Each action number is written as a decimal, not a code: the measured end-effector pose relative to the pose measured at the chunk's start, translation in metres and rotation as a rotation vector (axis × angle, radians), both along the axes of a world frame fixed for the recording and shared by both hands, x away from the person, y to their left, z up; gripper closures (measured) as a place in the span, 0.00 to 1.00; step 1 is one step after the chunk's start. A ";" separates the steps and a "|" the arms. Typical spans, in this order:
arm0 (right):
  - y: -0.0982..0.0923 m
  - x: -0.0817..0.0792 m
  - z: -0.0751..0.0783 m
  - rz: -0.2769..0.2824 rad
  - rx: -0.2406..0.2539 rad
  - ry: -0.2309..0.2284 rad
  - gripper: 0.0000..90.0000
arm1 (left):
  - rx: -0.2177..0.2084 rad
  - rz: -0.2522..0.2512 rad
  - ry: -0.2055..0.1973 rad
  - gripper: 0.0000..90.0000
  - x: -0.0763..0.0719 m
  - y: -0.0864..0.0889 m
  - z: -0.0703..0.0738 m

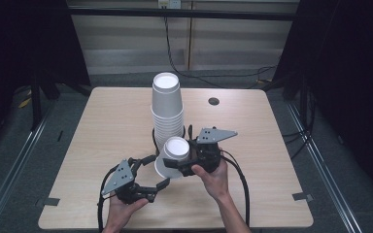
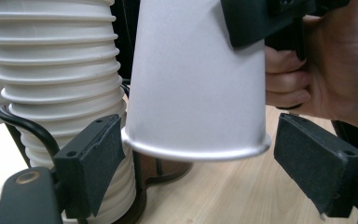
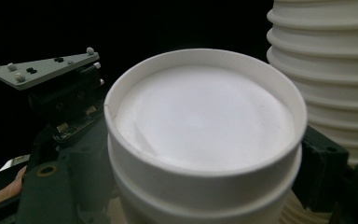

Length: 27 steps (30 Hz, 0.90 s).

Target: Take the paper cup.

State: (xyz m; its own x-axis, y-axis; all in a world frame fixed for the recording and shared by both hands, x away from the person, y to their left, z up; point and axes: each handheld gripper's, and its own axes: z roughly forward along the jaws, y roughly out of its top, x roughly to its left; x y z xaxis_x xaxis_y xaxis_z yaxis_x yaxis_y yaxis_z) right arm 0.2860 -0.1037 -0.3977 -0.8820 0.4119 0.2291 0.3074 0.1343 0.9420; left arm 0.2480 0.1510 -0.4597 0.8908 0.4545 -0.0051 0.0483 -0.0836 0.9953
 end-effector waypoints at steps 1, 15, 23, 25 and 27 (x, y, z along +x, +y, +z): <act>0.001 0.000 -0.001 0.002 -0.001 0.002 0.24 | 0.001 0.002 0.000 0.17 0.000 -0.001 0.000; 0.007 -0.002 -0.007 0.043 0.028 0.008 0.24 | 0.041 -0.040 0.007 0.10 0.010 -0.015 0.004; 0.008 -0.002 -0.009 0.051 0.038 0.011 0.24 | 0.045 -0.045 0.017 0.09 0.013 -0.020 0.002; 0.009 -0.002 -0.009 0.055 0.036 0.009 0.24 | 0.046 -0.053 0.019 0.09 0.014 -0.021 0.002; 0.010 -0.003 -0.008 0.061 0.035 0.005 0.24 | 0.044 -0.058 0.022 0.10 0.014 -0.020 0.001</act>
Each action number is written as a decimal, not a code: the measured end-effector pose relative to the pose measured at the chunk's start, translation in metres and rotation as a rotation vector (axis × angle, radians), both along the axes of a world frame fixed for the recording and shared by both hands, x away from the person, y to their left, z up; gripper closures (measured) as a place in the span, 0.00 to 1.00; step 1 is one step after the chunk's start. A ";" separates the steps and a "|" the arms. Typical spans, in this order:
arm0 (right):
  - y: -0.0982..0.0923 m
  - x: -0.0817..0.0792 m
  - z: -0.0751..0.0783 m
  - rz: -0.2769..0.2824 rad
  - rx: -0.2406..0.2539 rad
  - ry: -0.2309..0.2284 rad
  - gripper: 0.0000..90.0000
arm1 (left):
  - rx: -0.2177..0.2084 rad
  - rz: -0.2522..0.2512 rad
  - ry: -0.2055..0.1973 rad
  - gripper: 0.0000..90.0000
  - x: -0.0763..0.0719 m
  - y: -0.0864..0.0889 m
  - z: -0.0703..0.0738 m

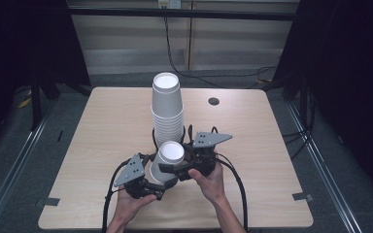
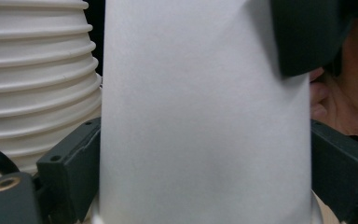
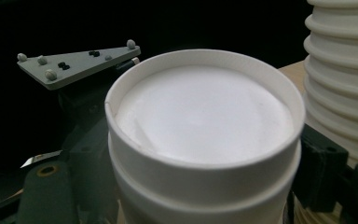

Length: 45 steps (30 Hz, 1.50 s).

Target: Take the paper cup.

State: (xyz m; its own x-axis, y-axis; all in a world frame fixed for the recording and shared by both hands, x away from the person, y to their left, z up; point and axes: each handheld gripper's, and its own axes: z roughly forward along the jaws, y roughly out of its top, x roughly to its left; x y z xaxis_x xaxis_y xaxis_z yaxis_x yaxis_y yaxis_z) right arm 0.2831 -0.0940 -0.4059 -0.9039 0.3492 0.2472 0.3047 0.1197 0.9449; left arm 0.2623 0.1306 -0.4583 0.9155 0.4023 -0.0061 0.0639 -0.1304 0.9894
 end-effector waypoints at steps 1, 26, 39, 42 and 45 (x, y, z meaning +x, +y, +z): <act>0.000 0.000 0.000 0.000 0.000 -0.001 0.24 | -0.007 -0.001 0.001 0.10 0.000 0.000 0.000; -0.004 0.002 0.001 -0.021 0.020 -0.006 0.15 | 0.072 -0.004 0.048 0.17 0.001 0.006 0.000; -0.016 0.000 0.003 -0.022 -0.005 -0.008 0.15 | 0.171 -0.006 0.063 0.17 0.003 0.015 0.003; -0.019 -0.002 0.003 -0.017 -0.014 -0.010 0.15 | 0.192 -0.008 0.060 0.17 0.004 0.017 0.006; -0.021 -0.002 0.004 -0.017 -0.021 -0.003 0.15 | 0.215 -0.014 0.063 0.17 0.004 0.016 0.009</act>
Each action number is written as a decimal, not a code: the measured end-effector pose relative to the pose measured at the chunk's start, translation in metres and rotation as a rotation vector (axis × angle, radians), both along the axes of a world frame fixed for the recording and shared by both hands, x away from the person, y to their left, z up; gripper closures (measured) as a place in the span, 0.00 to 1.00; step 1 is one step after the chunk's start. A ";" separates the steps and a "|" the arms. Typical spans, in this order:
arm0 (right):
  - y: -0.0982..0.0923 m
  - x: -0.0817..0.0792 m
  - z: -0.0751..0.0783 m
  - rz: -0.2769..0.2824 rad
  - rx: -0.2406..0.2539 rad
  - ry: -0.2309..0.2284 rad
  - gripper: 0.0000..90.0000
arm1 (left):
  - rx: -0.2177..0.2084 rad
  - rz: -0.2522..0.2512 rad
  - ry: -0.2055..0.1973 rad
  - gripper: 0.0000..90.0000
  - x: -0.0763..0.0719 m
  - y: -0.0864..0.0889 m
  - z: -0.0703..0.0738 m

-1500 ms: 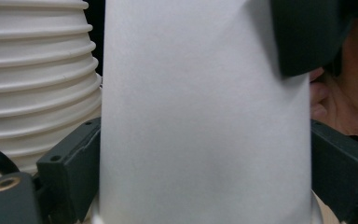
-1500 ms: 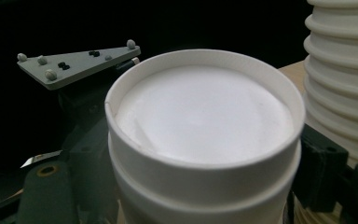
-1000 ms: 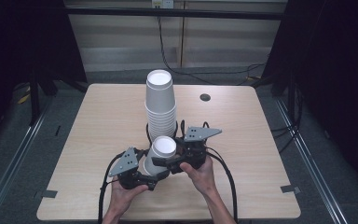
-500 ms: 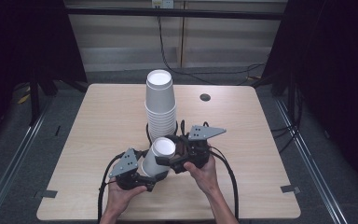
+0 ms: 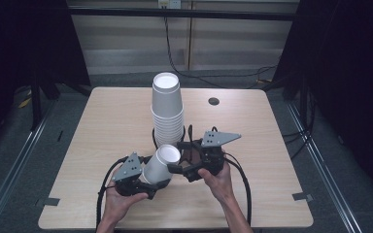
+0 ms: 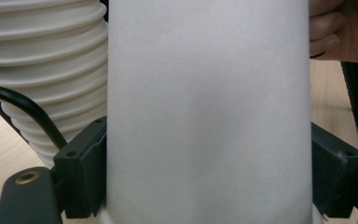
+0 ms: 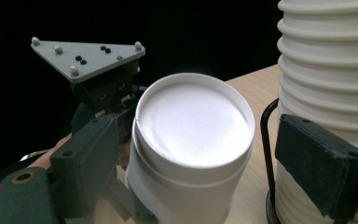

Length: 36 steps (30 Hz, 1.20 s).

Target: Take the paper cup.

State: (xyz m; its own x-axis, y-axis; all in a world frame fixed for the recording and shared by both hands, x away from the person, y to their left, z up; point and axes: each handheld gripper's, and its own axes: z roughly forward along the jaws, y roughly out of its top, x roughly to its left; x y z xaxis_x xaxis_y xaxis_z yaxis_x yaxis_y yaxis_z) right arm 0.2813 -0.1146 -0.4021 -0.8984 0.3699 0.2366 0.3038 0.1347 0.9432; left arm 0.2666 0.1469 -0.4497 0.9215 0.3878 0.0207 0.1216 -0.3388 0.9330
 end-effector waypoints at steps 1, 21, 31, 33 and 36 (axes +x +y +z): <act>-0.001 0.000 0.001 -0.004 -0.004 -0.001 0.15 | 0.008 -0.003 0.003 0.17 0.000 0.000 0.000; -0.009 0.001 0.006 0.052 -0.182 0.026 0.15 | 0.230 -0.031 0.025 0.17 0.005 0.003 0.012; -0.010 0.002 0.004 0.064 -0.264 0.047 0.16 | 0.294 -0.042 0.031 0.17 0.014 0.004 0.021; -0.009 0.002 0.002 0.075 -0.285 0.055 0.16 | 0.318 -0.038 0.029 0.17 0.014 0.002 0.021; -0.007 0.004 0.001 0.092 -0.323 0.066 0.19 | 0.347 -0.055 0.023 0.17 0.015 0.000 0.022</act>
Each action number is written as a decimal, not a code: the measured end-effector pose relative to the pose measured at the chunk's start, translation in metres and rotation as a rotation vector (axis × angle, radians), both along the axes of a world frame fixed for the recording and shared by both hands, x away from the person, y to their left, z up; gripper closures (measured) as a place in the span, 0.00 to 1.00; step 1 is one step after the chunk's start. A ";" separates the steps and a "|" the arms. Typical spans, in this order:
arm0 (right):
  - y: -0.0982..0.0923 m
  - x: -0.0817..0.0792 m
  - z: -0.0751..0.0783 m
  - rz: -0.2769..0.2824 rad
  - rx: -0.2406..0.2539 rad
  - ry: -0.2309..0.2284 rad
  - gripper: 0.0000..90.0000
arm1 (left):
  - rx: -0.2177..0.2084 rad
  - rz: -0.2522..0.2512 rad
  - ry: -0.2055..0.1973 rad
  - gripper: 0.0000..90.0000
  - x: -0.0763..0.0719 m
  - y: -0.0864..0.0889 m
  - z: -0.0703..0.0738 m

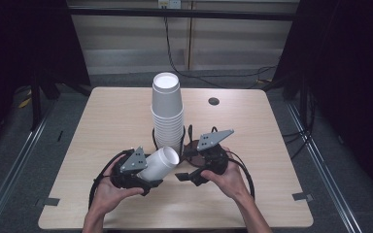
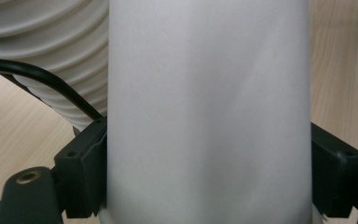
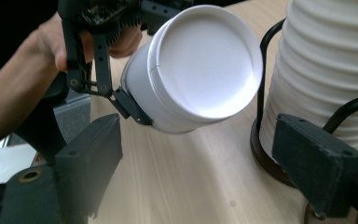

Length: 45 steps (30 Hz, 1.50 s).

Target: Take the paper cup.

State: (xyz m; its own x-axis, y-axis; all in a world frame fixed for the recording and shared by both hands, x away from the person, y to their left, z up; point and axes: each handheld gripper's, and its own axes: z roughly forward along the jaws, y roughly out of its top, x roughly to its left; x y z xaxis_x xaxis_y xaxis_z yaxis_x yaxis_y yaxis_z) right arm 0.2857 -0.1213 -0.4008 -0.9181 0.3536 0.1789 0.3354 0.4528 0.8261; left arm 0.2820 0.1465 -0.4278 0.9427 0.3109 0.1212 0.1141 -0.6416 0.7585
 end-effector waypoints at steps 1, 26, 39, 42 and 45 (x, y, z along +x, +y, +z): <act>0.001 0.001 0.000 0.001 -0.013 0.002 0.19 | 0.001 -0.003 0.003 0.17 0.000 -0.001 0.000; 0.007 0.001 -0.009 0.094 -0.191 0.021 0.15 | 0.198 -0.065 -0.010 0.17 -0.009 -0.019 -0.003; 0.016 0.005 -0.016 0.161 -0.308 0.067 0.18 | 0.267 -0.102 -0.012 0.17 -0.014 -0.029 -0.006; 0.019 0.005 -0.018 0.167 -0.323 0.070 0.17 | 0.269 -0.097 -0.009 0.17 -0.014 -0.031 -0.008; 0.020 0.005 -0.020 0.157 -0.352 0.058 0.17 | 0.284 -0.105 -0.013 0.17 -0.015 -0.033 -0.009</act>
